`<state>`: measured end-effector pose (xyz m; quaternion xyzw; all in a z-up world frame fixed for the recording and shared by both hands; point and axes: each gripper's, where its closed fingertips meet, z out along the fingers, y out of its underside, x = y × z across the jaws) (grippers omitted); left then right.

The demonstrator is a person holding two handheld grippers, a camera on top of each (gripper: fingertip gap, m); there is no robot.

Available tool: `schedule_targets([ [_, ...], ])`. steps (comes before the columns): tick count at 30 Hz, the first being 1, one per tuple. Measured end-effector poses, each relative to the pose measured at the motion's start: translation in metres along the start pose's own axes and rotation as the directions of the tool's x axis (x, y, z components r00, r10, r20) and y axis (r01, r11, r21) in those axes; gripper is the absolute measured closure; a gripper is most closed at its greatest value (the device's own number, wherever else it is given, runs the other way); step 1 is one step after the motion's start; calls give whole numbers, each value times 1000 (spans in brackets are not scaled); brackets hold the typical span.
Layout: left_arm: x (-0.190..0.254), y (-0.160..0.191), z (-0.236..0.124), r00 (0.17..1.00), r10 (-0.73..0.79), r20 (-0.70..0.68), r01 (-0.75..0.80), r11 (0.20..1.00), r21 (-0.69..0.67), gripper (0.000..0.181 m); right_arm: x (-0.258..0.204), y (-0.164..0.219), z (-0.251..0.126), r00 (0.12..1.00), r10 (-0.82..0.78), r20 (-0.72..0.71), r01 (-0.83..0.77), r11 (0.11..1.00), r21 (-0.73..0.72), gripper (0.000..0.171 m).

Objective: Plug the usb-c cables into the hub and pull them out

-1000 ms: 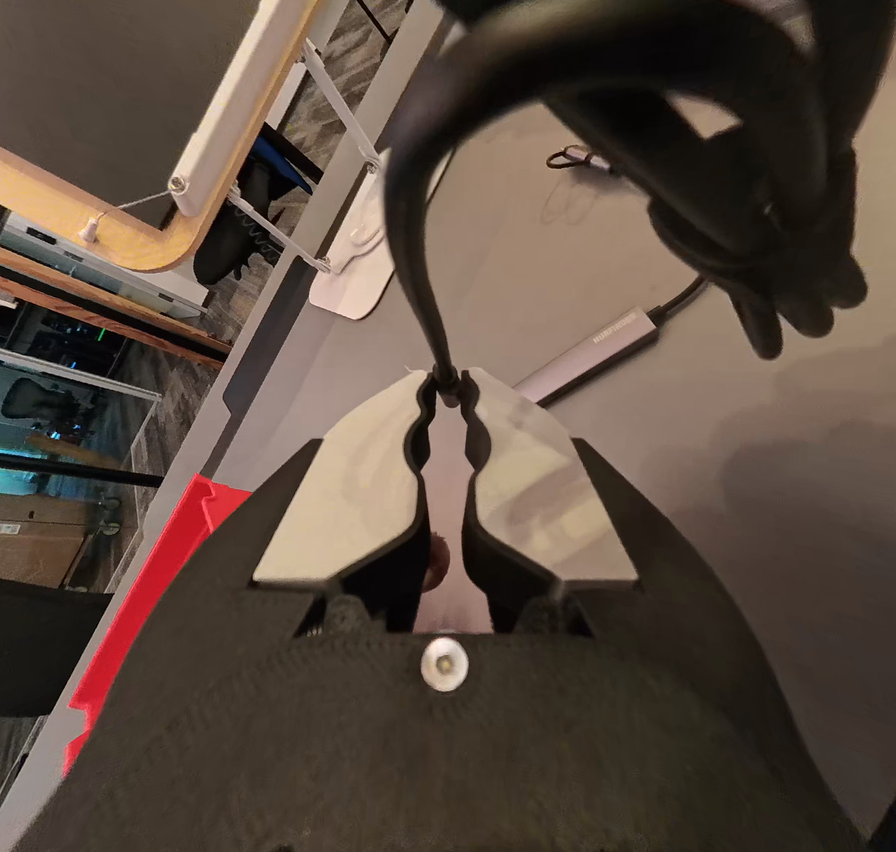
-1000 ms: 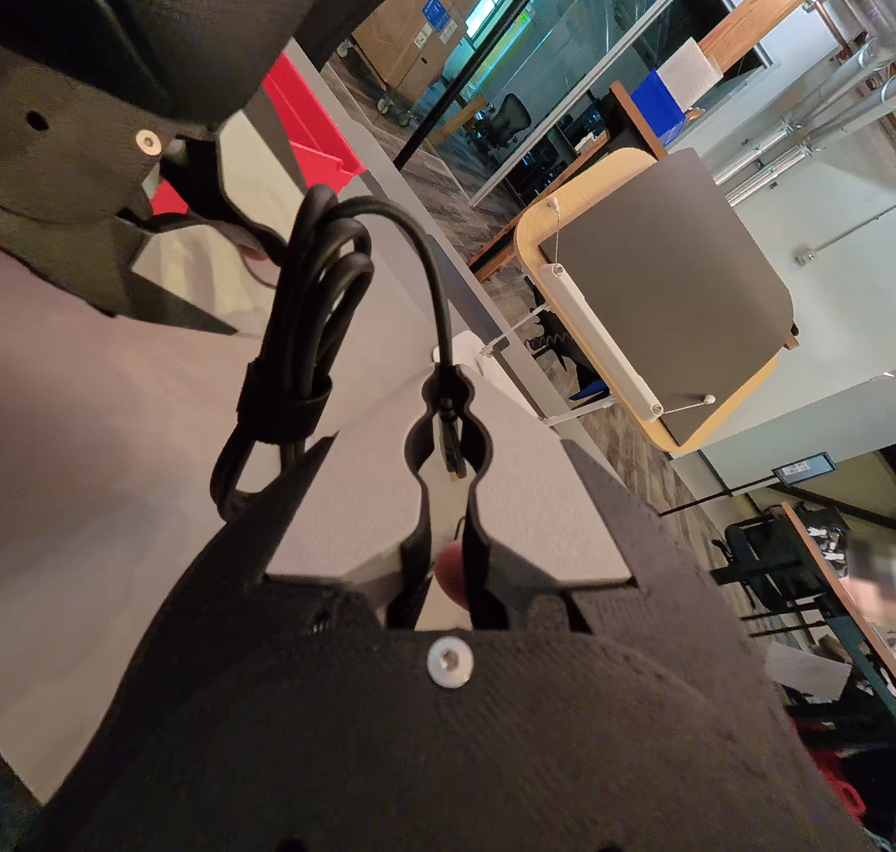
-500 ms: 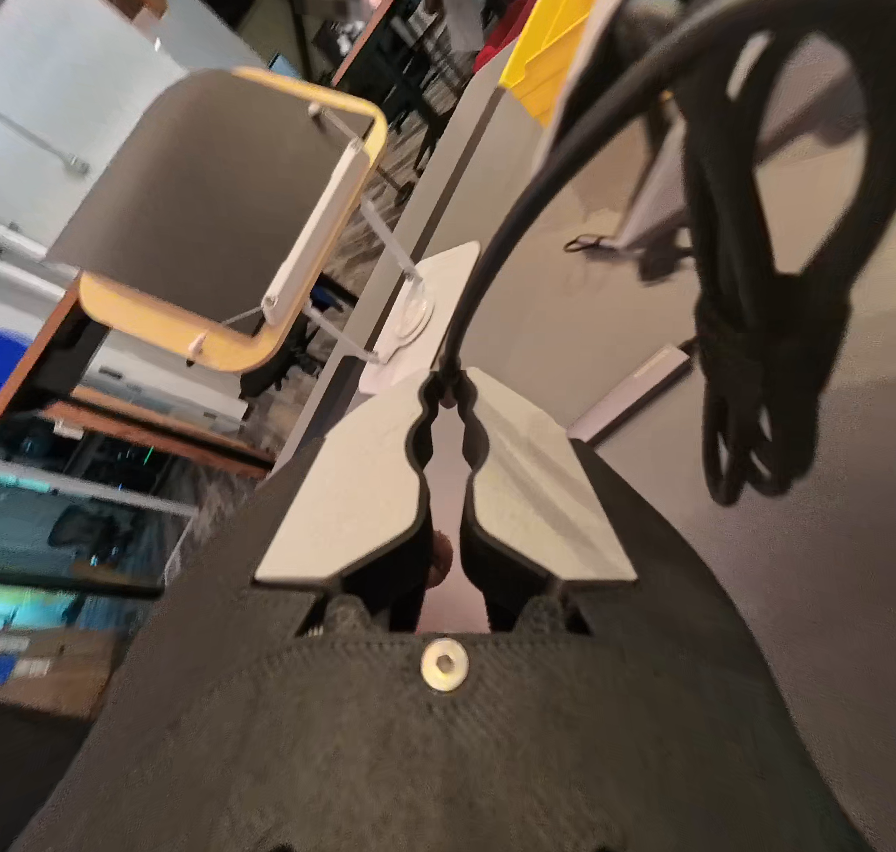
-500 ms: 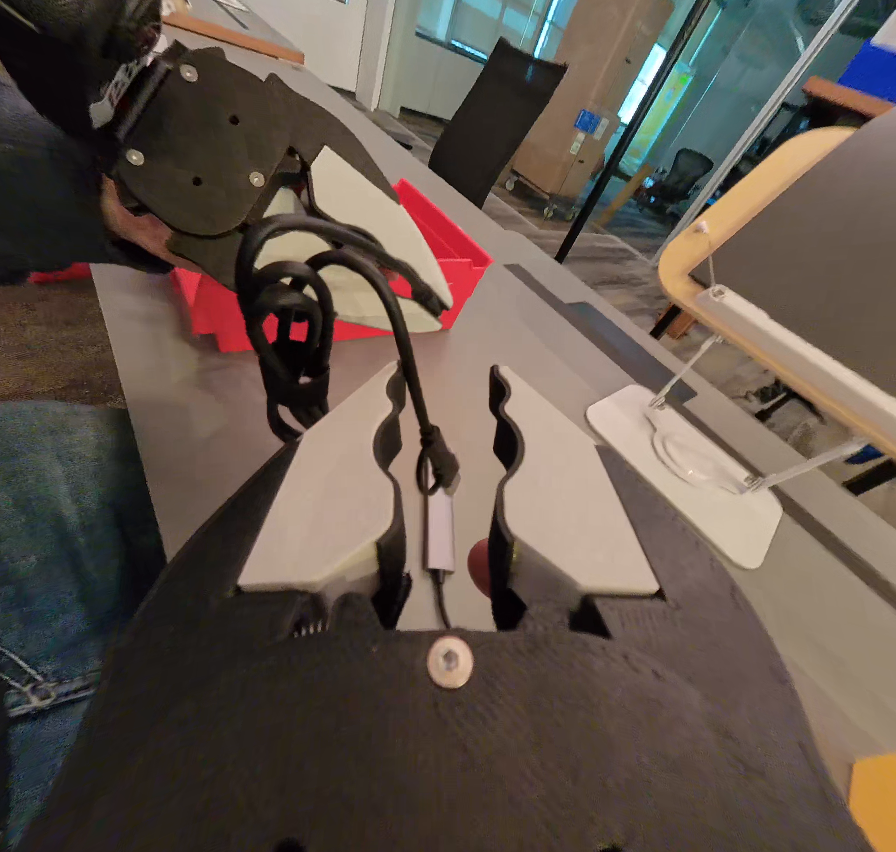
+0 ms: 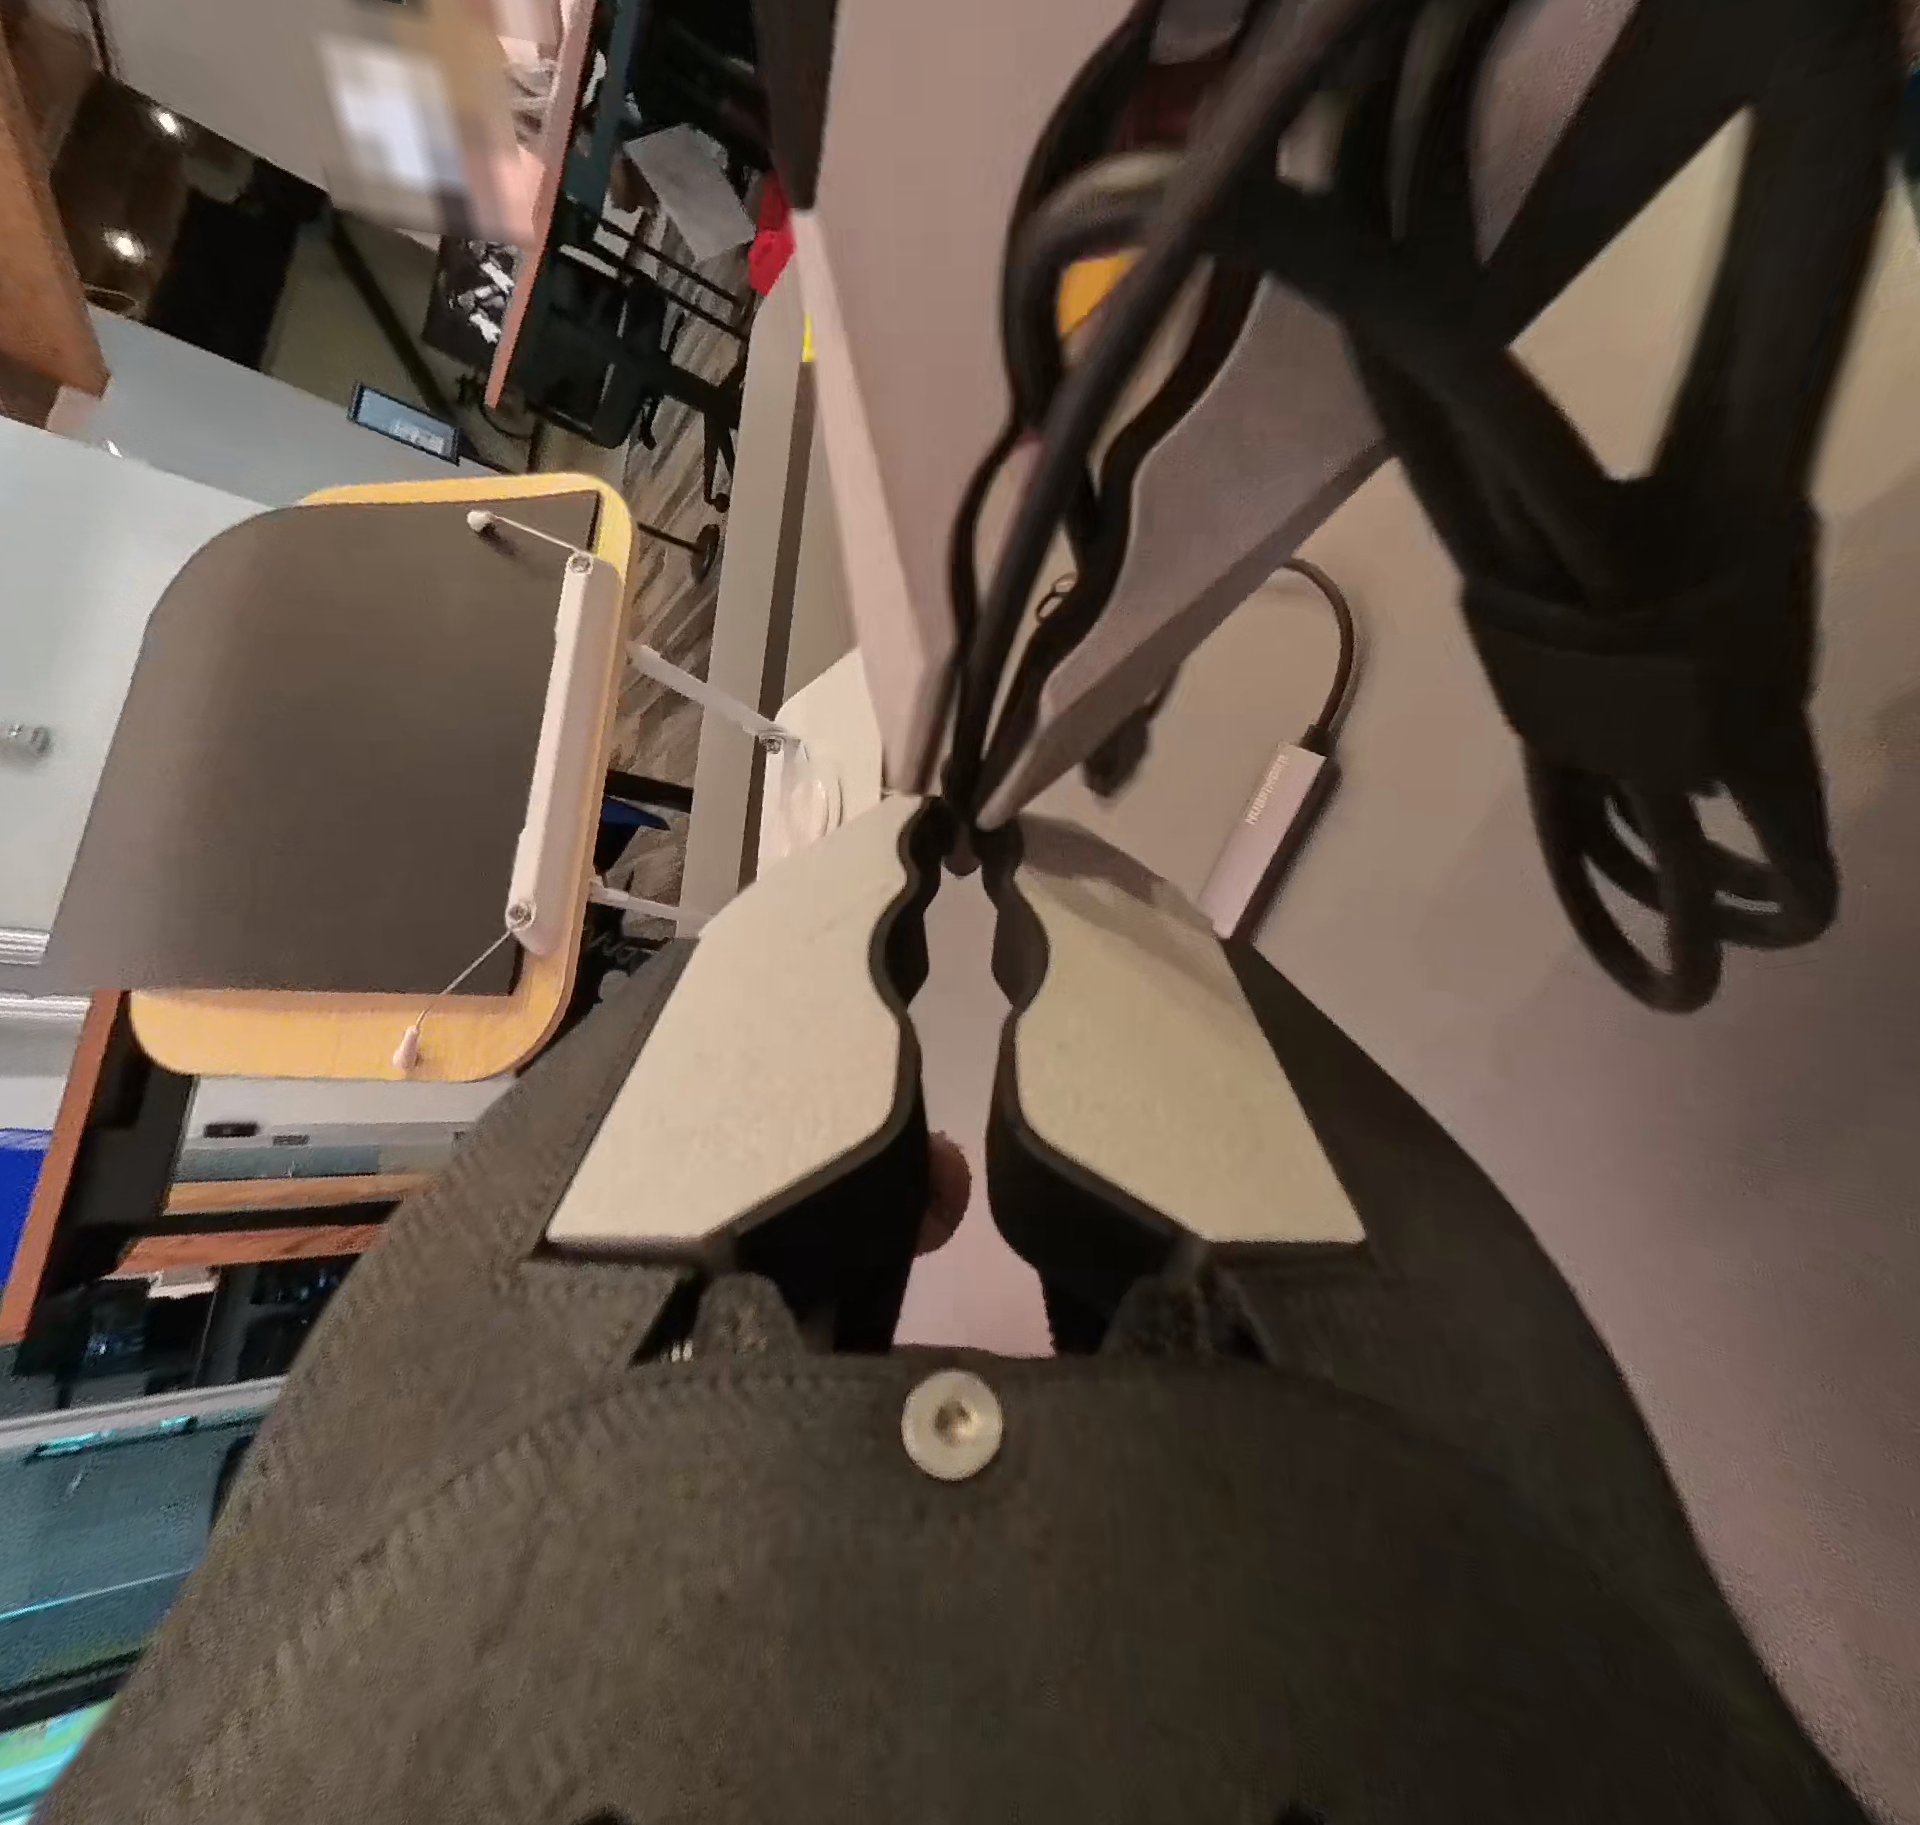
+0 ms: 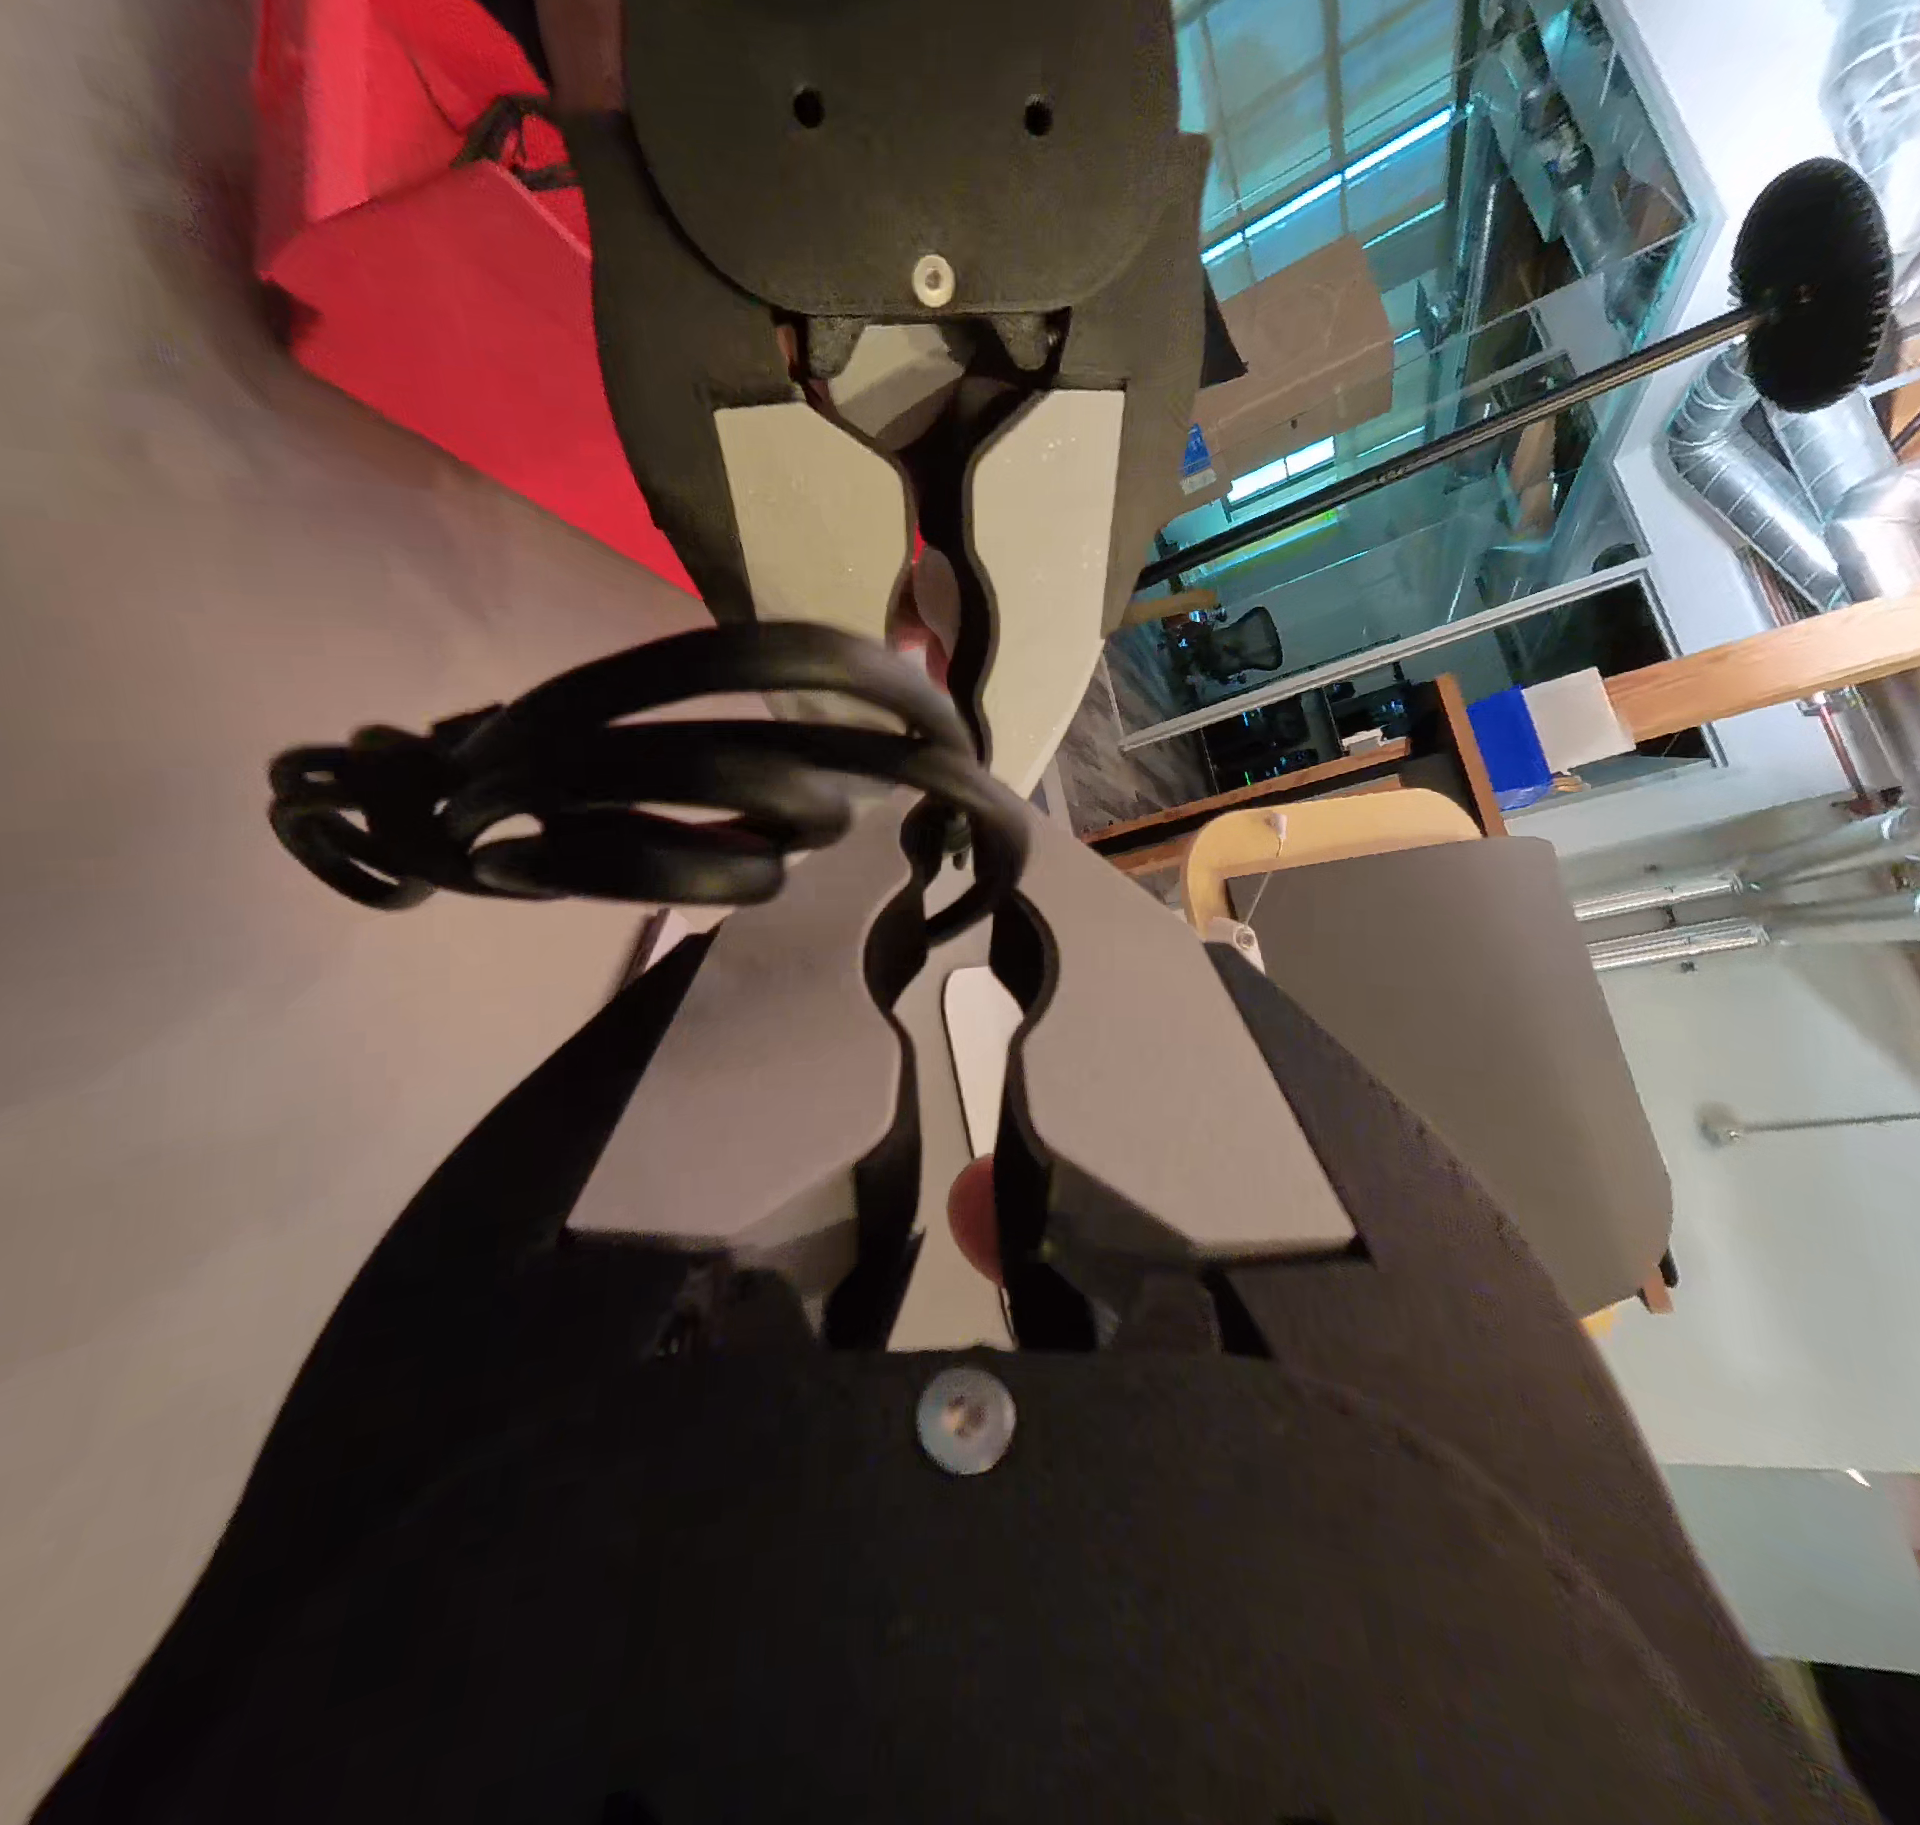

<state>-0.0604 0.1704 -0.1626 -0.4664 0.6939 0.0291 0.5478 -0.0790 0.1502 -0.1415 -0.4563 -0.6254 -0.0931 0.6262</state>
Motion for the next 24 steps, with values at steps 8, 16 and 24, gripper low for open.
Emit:
schedule_targets([
  [8, -8, 0, 5, 997, -27, 77, 29, 999, -25, 168, 6, 10, -2, 998, 20, -60, -26, 995, -99, 171],
  [16, -11, -10, 11, 968, 120, 219, -105, 991, -83, 156, 14, 19, -6, 990, 65, -126, -95, 963, -251, 171],
  [24, -20, -18, 10, 926, 92, 365, -88, 996, -30, 164, 17, 13, -11, 980, 134, -145, -167, 955, -244, 171],
])
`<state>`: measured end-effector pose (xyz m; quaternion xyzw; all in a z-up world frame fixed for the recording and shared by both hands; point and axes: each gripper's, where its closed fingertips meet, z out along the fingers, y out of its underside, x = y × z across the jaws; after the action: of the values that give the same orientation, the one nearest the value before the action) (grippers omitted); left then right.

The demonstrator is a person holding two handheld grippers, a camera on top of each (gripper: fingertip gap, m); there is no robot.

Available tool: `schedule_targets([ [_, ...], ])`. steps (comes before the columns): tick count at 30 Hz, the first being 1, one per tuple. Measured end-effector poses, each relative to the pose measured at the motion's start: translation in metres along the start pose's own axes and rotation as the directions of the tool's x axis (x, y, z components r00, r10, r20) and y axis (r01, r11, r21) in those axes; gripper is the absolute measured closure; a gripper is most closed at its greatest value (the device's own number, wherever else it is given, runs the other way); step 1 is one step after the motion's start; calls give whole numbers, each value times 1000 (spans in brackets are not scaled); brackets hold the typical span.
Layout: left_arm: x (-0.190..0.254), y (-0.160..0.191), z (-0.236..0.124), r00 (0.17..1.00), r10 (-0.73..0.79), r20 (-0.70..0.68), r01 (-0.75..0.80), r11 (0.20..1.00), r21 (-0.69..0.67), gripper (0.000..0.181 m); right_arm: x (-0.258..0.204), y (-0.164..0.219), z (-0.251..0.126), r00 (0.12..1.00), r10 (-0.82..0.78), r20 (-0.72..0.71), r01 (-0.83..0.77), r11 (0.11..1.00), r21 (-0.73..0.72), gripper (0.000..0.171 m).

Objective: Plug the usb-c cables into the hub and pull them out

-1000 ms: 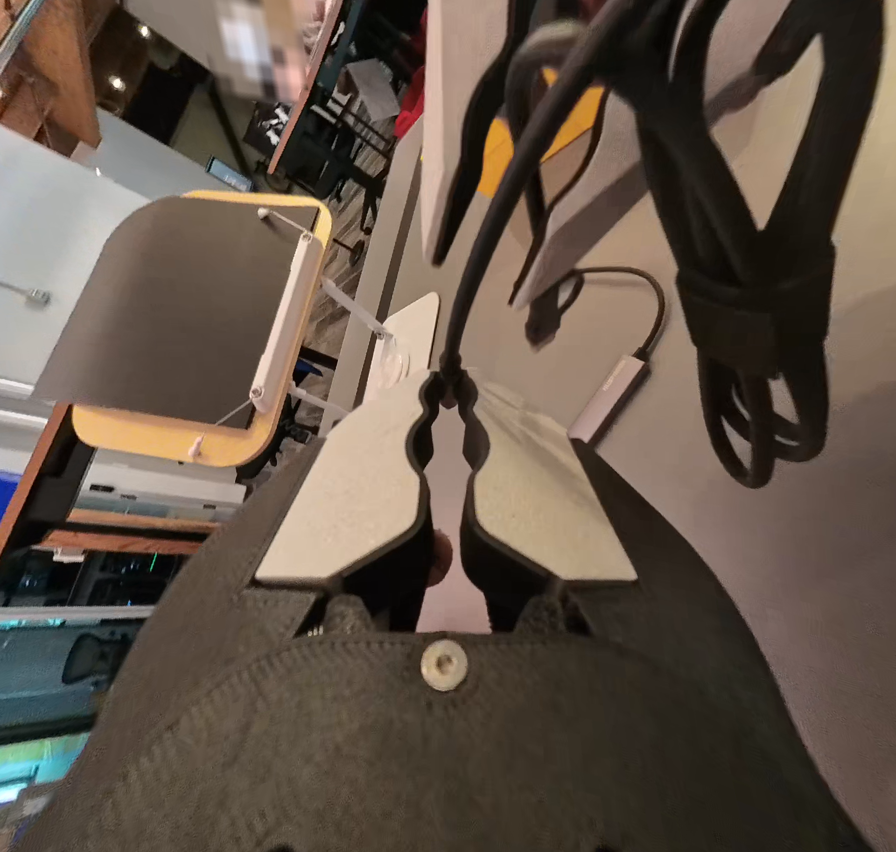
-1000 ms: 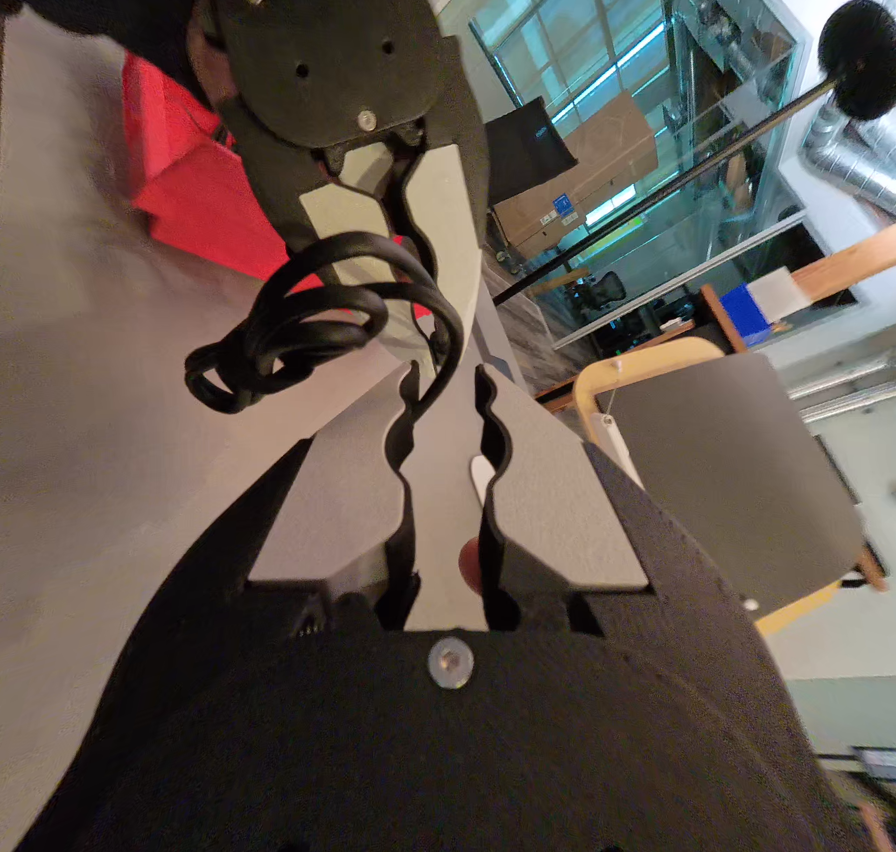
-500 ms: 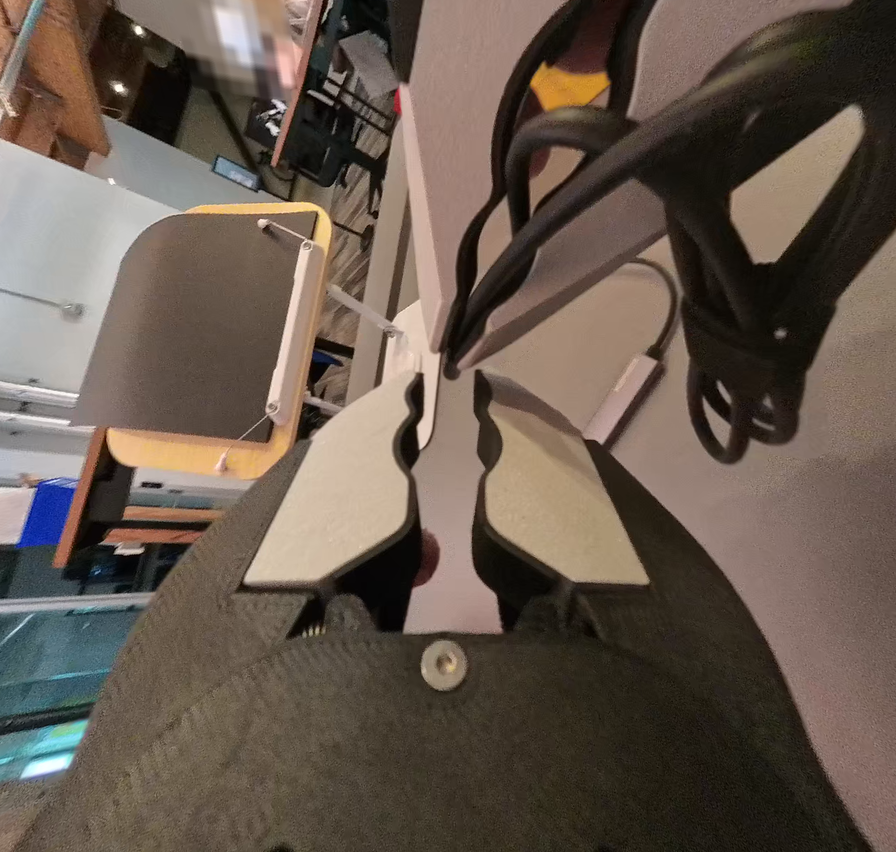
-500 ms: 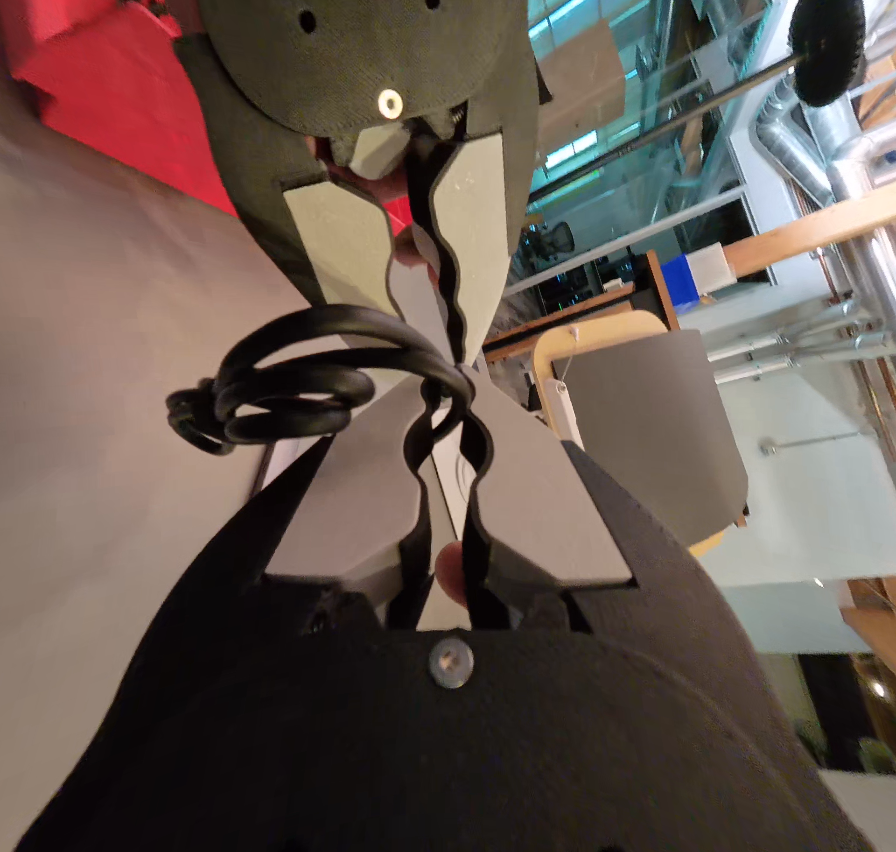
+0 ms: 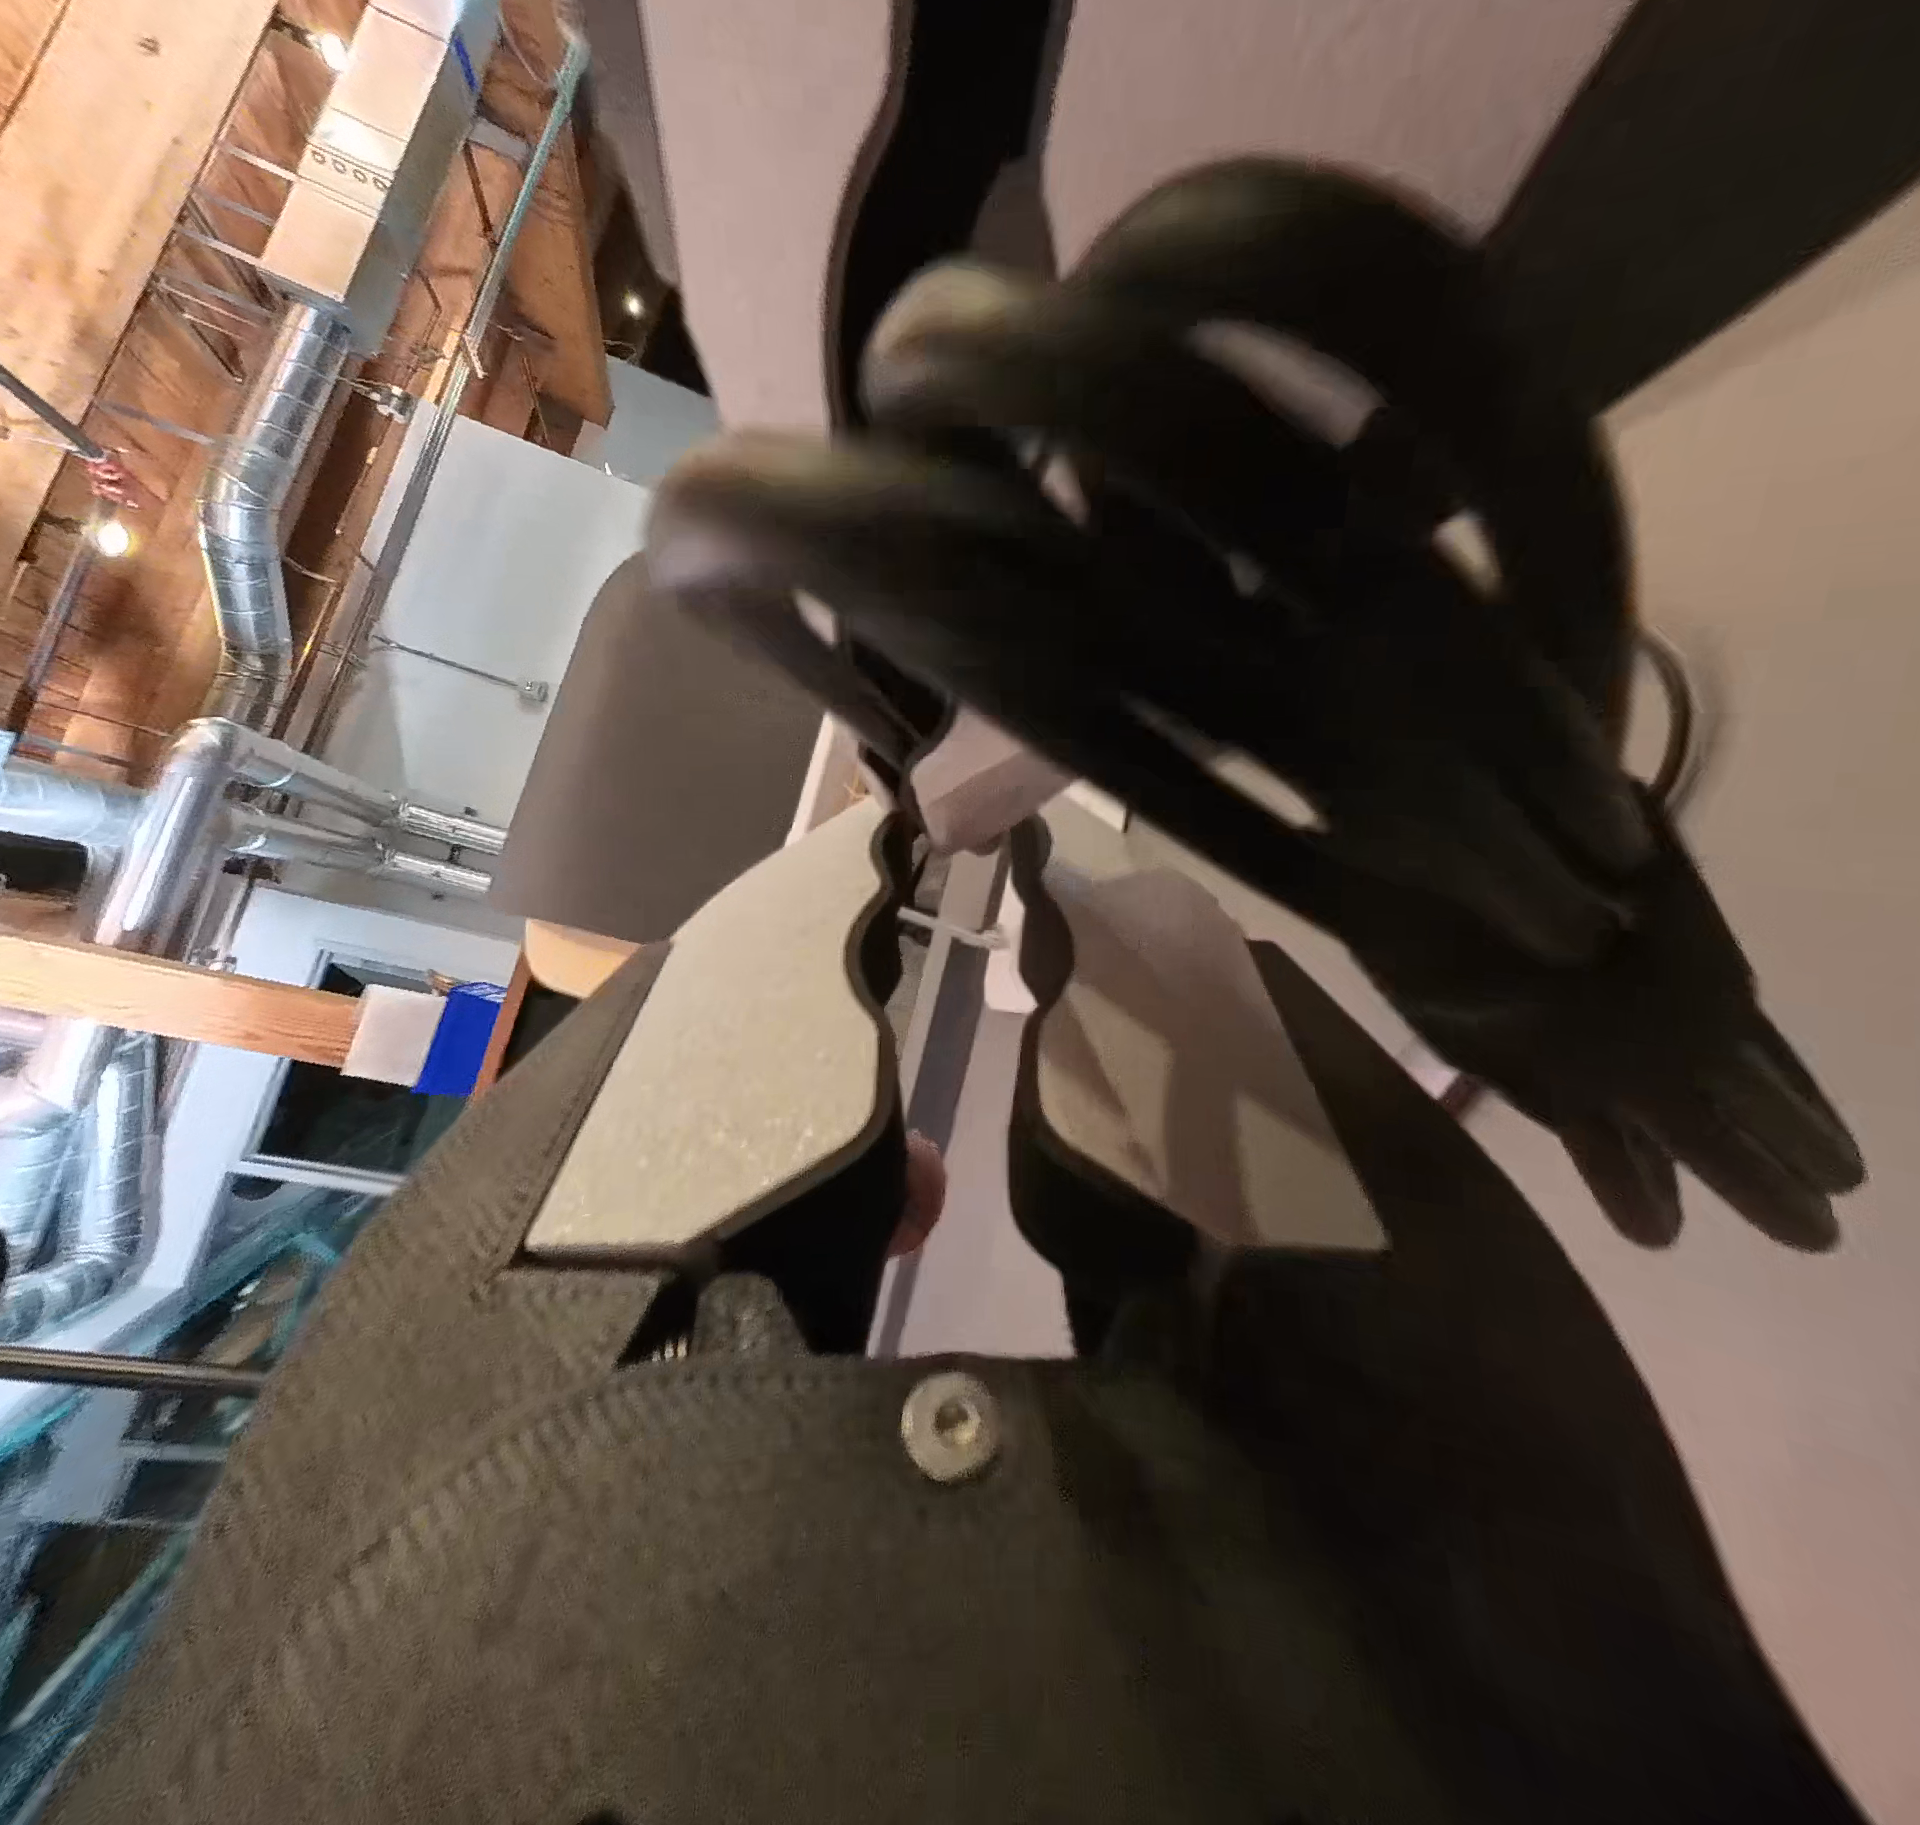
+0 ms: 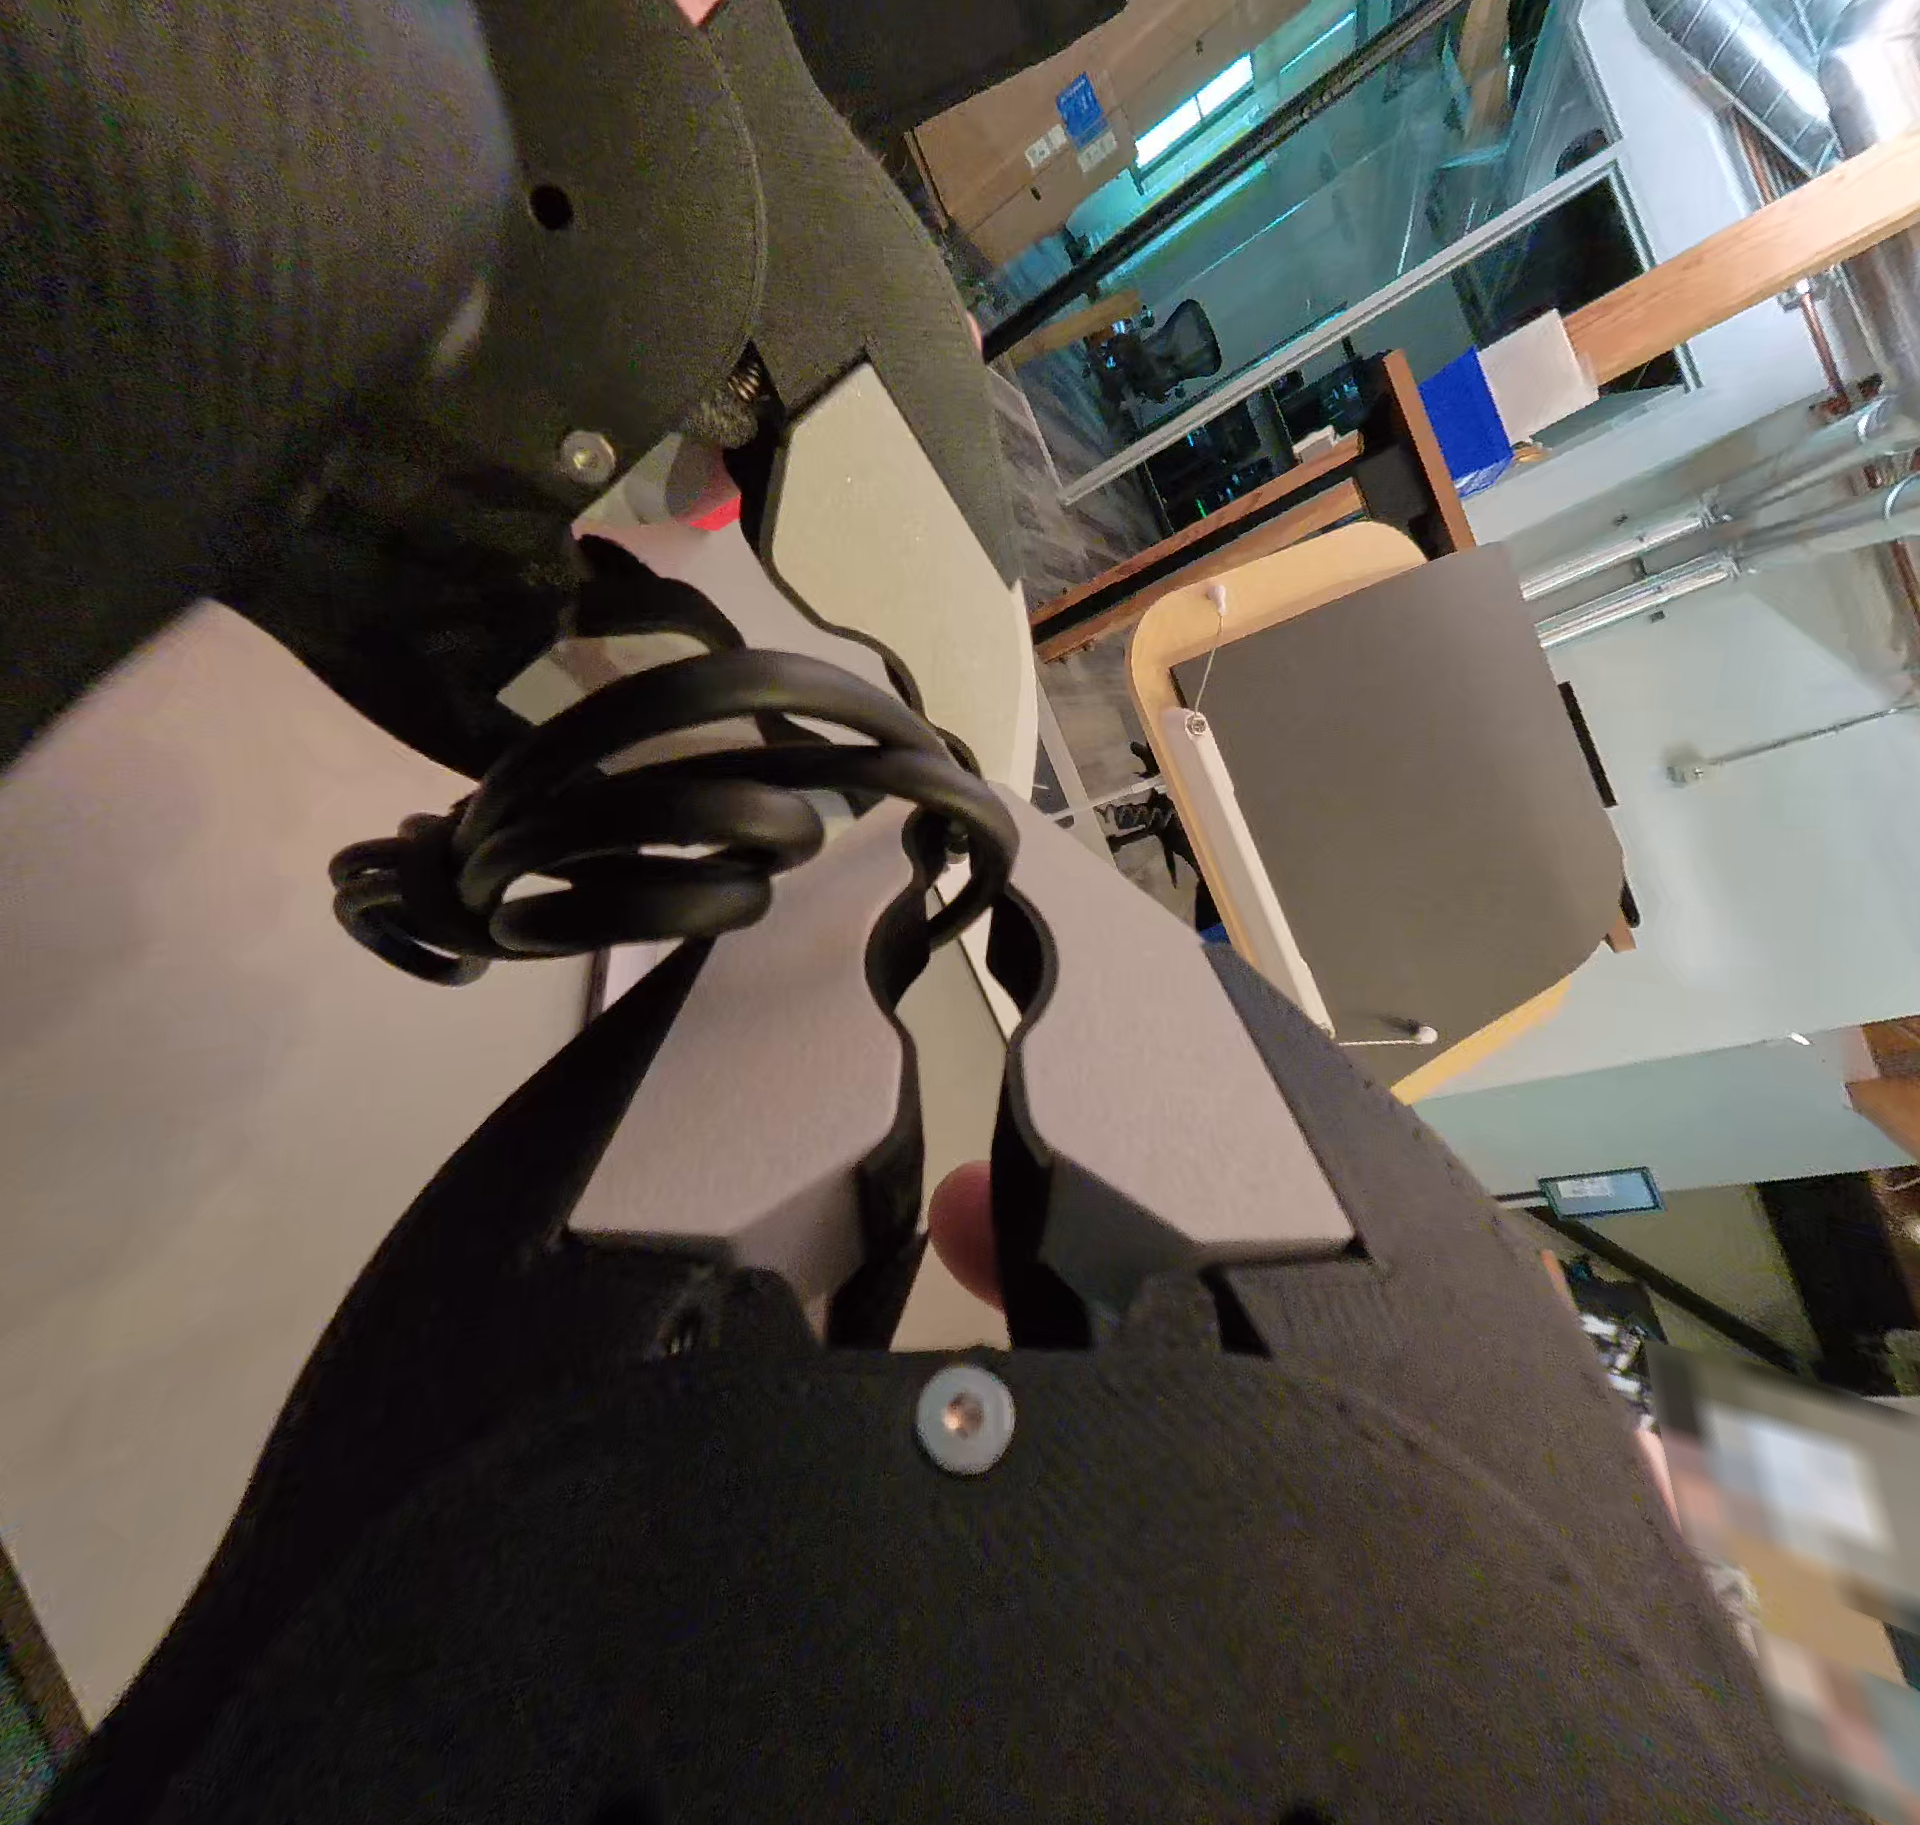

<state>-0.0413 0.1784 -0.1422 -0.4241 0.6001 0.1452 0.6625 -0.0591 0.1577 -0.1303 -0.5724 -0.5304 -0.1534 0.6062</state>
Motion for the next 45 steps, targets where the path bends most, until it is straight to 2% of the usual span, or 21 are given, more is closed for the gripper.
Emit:
schedule_targets([
  [6, 1, -6, -7, 990, -118, -73, 125, 987, 103, 174, -3, -8, -5, 999, -11, 37, 8, 997, 73, 171],
  [12, 0, -9, -11, 966, -228, -123, 244, 959, 145, 174, -4, -16, -9, 998, -21, 53, 14, 990, 142, 167],
  [15, -8, -6, -13, 947, -292, -132, 312, 936, 163, 174, -1, -21, -18, 992, 31, 124, -57, 976, 210, 153],
  [20, -21, -8, -19, 890, -408, -202, 445, 873, 201, 174, 12, -26, -37, 966, 101, 239, -179, 926, 333, 152],
  [22, -25, -11, -22, 865, -445, -232, 491, 845, 212, 174, 19, -23, -40, 950, 155, 271, -242, 914, 325, 151],
  [24, -30, -12, -23, 847, -475, -238, 524, 823, 220, 174, 25, -24, -46, 894, 256, 368, -384, 862, 333, 146],
  [27, -39, -12, -25, 801, -542, -255, 595, 769, 234, 174, 30, -23, -54, 767, 368, 525, -574, 760, 306, 121],
  [28, -43, -11, -26, 784, -566, -255, 619, 749, 238, 174, 29, -17, -52, 754, 377, 537, -580, 766, 277, 116],
  [31, -63, -5, -30, 725, -644, -243, 689, 676, 263, 174, 20, 12, -44, 803, 320, 503, -459, 870, 179, 113],
  [32, -68, -5, -32, 713, -654, -255, 702, 658, 273, 174, 22, 17, -43, 806, 327, 494, -454, 876, 160, 115],
  [34, -76, -7, -38, 681, -671, -292, 732, 615, 295, 174, 29, 8, -49, 709, 417, 569, -594, 788, 162, 118],
  [36, -82, -16, -45, 659, -667, -348, 752, 578, 316, 174, 46, -6, -54, 559, 515, 650, -772, 609, 182, 129],
  [39, -80, -35, -55, 688, -599, -410, 724, 600, 340, 174, 63, -21, -54, 293, 562, 774, -936, 334, 111, 134],
  [40, -77, -42, -57, 704, -572, -422, 708, 615, 347, 174, 63, -28, -55, 212, 540, 815, -960, 271, 71, 133],
  [45, -66, -71, -69, 749, -467, -469, 650, 656, 384, 174, 36, -52, -56, -65, 396, 916, -981, 140, -130, 134],
])
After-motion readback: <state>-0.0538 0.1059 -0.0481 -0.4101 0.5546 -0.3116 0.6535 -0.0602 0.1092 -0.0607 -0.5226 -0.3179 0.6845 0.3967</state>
